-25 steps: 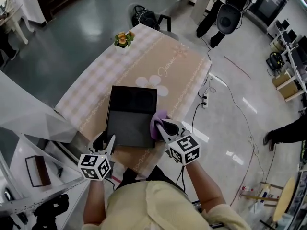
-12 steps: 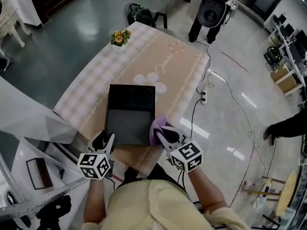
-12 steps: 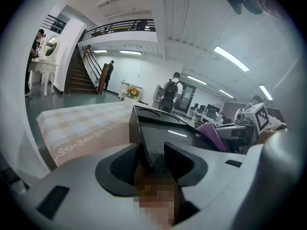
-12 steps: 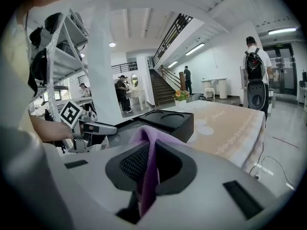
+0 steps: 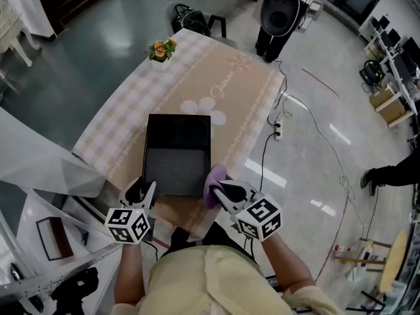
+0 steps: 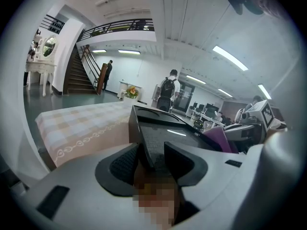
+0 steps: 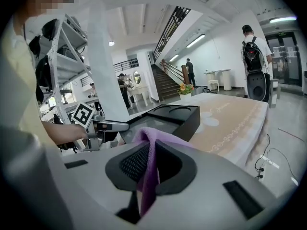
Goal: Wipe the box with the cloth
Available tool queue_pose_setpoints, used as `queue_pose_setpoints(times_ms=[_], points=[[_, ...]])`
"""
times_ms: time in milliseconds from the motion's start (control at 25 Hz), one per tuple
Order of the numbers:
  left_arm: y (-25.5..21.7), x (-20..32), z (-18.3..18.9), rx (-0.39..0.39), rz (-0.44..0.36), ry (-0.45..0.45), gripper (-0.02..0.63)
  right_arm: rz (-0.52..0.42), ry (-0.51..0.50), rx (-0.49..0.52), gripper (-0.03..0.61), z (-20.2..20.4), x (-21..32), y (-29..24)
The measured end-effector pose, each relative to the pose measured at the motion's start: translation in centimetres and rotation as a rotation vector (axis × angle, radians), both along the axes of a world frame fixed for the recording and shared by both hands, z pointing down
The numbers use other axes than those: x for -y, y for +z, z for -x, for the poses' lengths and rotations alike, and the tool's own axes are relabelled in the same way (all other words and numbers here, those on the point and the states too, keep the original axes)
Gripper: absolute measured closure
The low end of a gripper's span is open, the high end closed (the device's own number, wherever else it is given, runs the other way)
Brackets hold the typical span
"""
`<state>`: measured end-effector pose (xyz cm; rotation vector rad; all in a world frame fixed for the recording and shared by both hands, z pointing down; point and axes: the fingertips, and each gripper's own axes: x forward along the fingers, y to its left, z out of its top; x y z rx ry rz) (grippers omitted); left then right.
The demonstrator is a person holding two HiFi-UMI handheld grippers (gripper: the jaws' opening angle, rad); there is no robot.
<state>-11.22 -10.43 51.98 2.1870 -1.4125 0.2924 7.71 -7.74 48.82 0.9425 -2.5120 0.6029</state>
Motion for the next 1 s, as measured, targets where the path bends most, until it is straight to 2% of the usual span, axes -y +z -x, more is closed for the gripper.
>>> queue_pose_setpoints(times_ms=[320, 480, 1000], points=[[-0.1, -0.2, 0.1, 0.018, 0.003, 0.008, 0.439, 0.049, -0.063, -0.003, 0.531, 0.3, -2.0, -0.9], [-0.7, -0.2, 0.6, 0.019, -0.009, -0.007, 0.439, 0.045, -0.092, -0.011, 0.531, 0.4, -2.7, -1.9], [-8.1, -0.3, 0.2, -0.003, -0.16, 0.013, 0.445, -0.055, -0.151, 0.039, 0.531, 1.7, -2.8, -7.1]])
